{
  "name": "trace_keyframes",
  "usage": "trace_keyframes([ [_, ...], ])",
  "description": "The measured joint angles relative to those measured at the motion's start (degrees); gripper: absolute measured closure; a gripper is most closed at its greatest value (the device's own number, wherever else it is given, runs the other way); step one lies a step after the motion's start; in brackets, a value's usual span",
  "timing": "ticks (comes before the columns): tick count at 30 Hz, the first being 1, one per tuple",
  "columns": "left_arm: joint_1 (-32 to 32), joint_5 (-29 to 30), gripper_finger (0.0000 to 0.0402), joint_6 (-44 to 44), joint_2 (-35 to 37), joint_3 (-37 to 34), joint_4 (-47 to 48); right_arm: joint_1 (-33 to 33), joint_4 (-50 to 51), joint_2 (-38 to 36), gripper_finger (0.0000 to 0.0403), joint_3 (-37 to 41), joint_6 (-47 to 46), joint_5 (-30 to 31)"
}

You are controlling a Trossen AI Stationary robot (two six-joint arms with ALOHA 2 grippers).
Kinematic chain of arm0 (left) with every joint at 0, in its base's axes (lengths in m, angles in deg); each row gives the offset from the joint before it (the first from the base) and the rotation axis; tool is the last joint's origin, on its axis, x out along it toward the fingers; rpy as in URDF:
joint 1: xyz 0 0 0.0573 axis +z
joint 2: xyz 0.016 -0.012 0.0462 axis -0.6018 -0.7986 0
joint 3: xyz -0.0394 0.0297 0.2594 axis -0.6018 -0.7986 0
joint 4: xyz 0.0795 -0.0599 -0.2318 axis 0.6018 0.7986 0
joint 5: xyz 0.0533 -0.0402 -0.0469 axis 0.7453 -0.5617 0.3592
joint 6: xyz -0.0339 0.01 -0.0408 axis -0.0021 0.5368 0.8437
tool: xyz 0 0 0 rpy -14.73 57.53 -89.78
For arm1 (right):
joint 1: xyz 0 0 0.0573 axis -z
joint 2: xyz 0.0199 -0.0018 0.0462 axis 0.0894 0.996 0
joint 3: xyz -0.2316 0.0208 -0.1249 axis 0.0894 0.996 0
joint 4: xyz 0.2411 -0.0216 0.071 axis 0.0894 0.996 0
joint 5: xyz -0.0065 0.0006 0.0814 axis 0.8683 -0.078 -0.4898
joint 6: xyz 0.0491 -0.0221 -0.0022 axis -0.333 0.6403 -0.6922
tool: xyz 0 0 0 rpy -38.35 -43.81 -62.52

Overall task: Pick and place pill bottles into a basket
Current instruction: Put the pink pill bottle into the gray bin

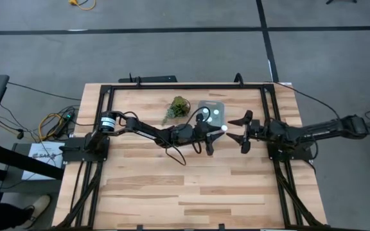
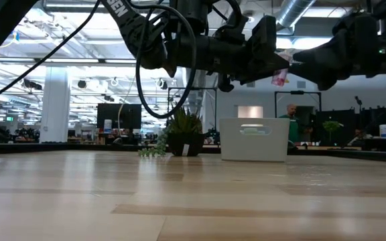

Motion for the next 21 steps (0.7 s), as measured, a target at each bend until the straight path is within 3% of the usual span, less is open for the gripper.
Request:
trace_keyframes([
  [7, 0.0, 0.0, 0.0308, -0.8, 0.0, 0.0, 0.0, 0.8, -5.5, 6.6, 0.0133, -0.5, -0.4, -1.3],
  [21, 0.0, 0.6, 0.0308, -2.1, 0.0, -0.1, 1.2, 0.8, -7.0, 19.3, 0.0144, -8.0, 1.5, -1.4],
])
